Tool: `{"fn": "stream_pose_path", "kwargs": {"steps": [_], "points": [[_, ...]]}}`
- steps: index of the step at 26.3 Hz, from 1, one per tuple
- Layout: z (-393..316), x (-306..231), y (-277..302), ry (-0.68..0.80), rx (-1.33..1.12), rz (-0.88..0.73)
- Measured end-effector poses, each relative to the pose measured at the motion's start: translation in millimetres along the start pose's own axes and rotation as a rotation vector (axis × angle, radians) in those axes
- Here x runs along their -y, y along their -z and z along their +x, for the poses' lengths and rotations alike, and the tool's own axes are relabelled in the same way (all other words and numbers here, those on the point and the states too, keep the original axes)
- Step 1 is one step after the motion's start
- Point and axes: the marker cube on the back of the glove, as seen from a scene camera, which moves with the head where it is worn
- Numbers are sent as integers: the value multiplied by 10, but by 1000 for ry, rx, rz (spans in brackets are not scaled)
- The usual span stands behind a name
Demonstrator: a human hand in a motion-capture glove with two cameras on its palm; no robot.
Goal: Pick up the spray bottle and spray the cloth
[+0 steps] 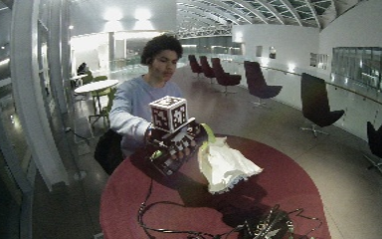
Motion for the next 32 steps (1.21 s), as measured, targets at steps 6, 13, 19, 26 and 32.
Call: {"fn": "stream_pose_path", "kwargs": {"steps": [6, 13, 19, 26, 32], "points": [[-58, 34, -31, 7, -29, -21], [-53, 34, -52, -15, -31, -43], [-85, 24, -61, -37, -54, -44], [-126, 39, -93, -20, -66, -67], [-167, 58, -118, -17, -76, -79]]}}
